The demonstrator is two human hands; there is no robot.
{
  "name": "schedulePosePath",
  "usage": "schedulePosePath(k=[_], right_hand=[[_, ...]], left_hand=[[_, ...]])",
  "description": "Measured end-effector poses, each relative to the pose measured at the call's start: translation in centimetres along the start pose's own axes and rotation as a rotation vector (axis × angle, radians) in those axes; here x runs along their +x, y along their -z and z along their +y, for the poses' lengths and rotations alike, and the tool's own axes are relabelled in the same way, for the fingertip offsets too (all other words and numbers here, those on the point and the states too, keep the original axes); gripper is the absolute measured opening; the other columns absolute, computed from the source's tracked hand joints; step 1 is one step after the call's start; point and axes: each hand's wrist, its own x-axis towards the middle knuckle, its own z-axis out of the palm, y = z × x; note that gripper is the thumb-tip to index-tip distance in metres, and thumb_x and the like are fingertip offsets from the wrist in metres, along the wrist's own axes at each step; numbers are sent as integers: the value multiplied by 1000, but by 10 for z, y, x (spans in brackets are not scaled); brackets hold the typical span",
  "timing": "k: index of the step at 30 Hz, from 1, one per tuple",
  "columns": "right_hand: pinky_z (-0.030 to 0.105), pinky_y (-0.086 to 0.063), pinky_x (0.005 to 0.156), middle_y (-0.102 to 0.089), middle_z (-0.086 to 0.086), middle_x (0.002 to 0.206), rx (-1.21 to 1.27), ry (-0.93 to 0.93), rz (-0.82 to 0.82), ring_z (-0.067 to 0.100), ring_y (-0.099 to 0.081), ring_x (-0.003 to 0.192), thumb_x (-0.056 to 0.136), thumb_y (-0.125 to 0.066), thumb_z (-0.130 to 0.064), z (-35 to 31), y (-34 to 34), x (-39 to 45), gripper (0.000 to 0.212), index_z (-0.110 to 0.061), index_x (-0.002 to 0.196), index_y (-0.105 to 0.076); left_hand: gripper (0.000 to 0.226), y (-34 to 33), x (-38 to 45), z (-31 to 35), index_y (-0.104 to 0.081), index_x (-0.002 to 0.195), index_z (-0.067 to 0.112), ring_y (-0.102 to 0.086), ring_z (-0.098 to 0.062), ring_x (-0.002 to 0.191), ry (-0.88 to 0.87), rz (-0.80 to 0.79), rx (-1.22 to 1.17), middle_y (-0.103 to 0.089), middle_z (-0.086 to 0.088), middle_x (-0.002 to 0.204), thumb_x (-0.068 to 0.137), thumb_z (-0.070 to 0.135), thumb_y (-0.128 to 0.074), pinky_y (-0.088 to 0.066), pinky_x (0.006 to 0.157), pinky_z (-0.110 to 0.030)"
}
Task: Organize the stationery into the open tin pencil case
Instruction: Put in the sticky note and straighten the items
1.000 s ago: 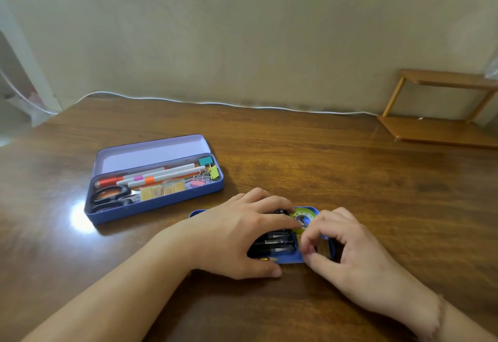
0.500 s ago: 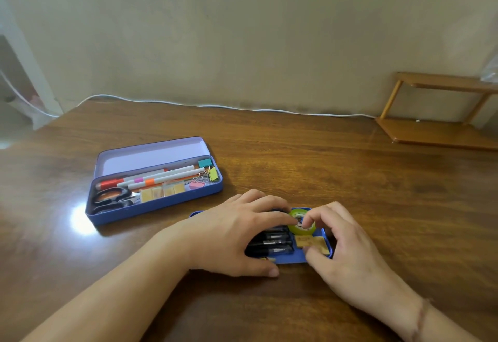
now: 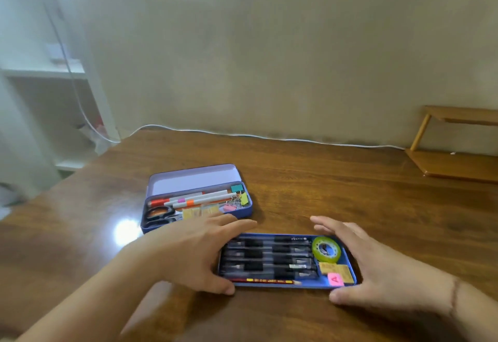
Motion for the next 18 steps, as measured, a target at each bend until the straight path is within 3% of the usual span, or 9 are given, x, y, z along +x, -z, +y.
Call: schedulePosePath(k=[8,12,15,18], right_hand=[[11,-45,95,-35,-34,127,0,81,-47,-12,-44,117,56,-78,-66,-1,16,22,98,-74,121,-6],[14,-46,94,-37,-35,125,-20,133,-43,-12,-45,117,54,-78,-68,-17,30,45,99,-75,121,-5],[15,-48,92,-39,-34,125,-9,195,-9,-8,-46,117,56,-80,-63,-36,36,74,99,-71,124,-9],[14,-48,91,-40,-30,126,3,255,6,-5,-47,116,60,-82,-56,-55,33,109,100,-64,130,-12]], left_hand=[[98,-12,-17,-12,-7,150,48,-30,-1,142,82,75,-180,-28,20,157,76,68,-69,-30,119,-27],[97,-5,-38,-29,-6,149,52,-28,13,131,137,177,-211,-27,34,144,77,65,-70,-25,111,-11],[94,2,-57,-55,-13,145,55,-38,14,120,198,281,-254,-38,33,133,72,63,-72,-37,107,-15],[94,4,-72,-84,-23,144,48,-41,12,121,257,334,-288,-47,24,130,69,56,-77,-32,100,-3]])
